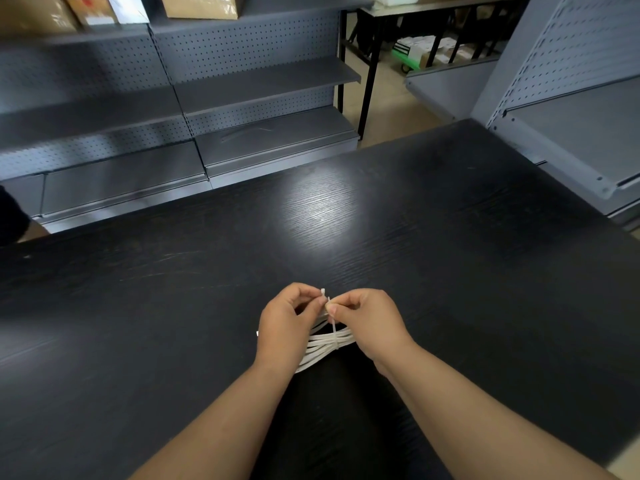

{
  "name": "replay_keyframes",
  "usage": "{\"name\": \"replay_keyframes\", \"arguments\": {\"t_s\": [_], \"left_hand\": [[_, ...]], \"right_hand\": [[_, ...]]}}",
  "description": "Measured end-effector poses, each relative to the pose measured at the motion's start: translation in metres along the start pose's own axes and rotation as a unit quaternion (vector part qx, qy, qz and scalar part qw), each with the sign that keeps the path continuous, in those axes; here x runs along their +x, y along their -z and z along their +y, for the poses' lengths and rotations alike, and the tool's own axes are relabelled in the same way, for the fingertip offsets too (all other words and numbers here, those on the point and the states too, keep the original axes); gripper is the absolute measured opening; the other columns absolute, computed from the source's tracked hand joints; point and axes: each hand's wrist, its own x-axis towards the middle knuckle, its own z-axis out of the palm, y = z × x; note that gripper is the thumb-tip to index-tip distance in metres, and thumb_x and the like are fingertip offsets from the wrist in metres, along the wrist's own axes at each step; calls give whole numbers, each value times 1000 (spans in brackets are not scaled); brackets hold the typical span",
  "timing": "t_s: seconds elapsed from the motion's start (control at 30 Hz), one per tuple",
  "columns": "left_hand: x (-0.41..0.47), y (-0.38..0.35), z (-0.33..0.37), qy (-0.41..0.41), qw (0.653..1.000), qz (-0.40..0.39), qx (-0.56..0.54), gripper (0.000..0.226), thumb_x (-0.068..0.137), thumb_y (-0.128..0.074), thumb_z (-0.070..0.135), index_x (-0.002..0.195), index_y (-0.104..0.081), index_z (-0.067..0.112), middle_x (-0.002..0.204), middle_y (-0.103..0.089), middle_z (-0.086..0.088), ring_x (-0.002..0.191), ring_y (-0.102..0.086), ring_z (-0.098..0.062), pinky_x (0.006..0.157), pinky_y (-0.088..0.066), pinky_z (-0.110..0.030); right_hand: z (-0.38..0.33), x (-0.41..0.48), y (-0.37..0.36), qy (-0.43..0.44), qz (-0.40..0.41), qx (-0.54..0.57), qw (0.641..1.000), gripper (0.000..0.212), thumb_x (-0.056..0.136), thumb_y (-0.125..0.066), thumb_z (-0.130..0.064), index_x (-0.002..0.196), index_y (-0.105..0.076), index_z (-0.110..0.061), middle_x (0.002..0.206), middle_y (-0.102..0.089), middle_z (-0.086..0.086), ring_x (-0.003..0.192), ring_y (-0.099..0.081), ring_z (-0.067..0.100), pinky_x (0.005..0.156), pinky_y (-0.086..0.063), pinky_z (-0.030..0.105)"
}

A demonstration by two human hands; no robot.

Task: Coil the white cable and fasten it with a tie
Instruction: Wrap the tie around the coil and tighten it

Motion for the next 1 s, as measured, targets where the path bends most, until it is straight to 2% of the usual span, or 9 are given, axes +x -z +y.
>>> {"name": "replay_keyframes", "arguments": {"t_s": [0.17, 0.33, 0.43, 0.5, 0.6, 0.7, 0.83, 1.0], "left_hand": [[-1, 1, -1, -9, 1000, -1, 5, 19, 84, -66, 9, 78, -66, 27, 78, -70, 9, 75, -66, 2, 68, -49, -9], [-2, 2, 1, -15, 1000, -15, 8, 22, 85, -65, 7, 79, -67, 27, 77, -69, 12, 77, -65, 3, 68, -48, -7], [-2, 2, 1, -17, 1000, -18, 10, 25, 85, -64, 6, 79, -67, 30, 78, -69, 13, 78, -65, 4, 68, -47, -6], [-2, 1, -2, -21, 1000, -14, 14, 27, 85, -65, 7, 79, -67, 33, 79, -70, 13, 80, -66, 1, 72, -50, -12], [-2, 1, -7, -28, 999, -7, 26, 30, 85, -66, 9, 78, -67, 38, 80, -71, 12, 88, -65, -9, 83, -54, -30], [-1, 2, -10, -28, 999, -5, 22, 31, 83, -67, 11, 77, -69, 41, 81, -71, 11, 90, -66, -14, 85, -54, -41], [-1, 1, -12, -40, 999, 0, 28, 35, 83, -68, 12, 78, -67, 46, 80, -71, 12, 89, -66, -16, 83, -54, -44], [-3, 0, -12, -56, 998, 7, 36, 33, 82, -68, 12, 74, -65, 43, 77, -71, 13, 88, -66, -16, 81, -55, -43]], "right_hand": [[-5, 1, 4, -32, -30, 45, 998, 17, 88, -63, -13, 74, -69, -20, 78, -70, -3, 87, -64, 8, 81, -45, 22], [-10, 3, 10, -54, -64, 46, 995, 15, 88, -63, -16, 75, -69, -19, 80, -70, -1, 91, -64, 8, 80, -41, 21], [-13, 5, 12, -67, -79, 40, 994, 15, 88, -64, -15, 74, -69, -18, 73, -67, -2, 83, -61, 6, 72, -38, 16], [-14, 6, 14, -74, -84, 37, 993, 18, 88, -64, -15, 70, -67, -19, 69, -65, -3, 78, -60, 5, 70, -36, 15], [-14, 8, 14, -86, -89, 33, 992, 18, 87, -64, -15, 70, -66, -19, 68, -65, -3, 81, -61, 7, 77, -36, 20], [-14, 9, 14, -91, -89, 36, 991, 13, 87, -65, -15, 74, -67, -17, 68, -65, -3, 85, -62, 9, 82, -35, 22], [-12, 9, 14, -96, -87, 45, 991, 7, 86, -66, -16, 81, -69, -14, 70, -67, -3, 93, -64, 11, 88, -32, 26], [-15, 10, 15, -107, -86, 51, 989, 7, 87, -65, -14, 84, -70, -10, 69, -66, -3, 90, -62, 8, 86, -31, 24]]}}
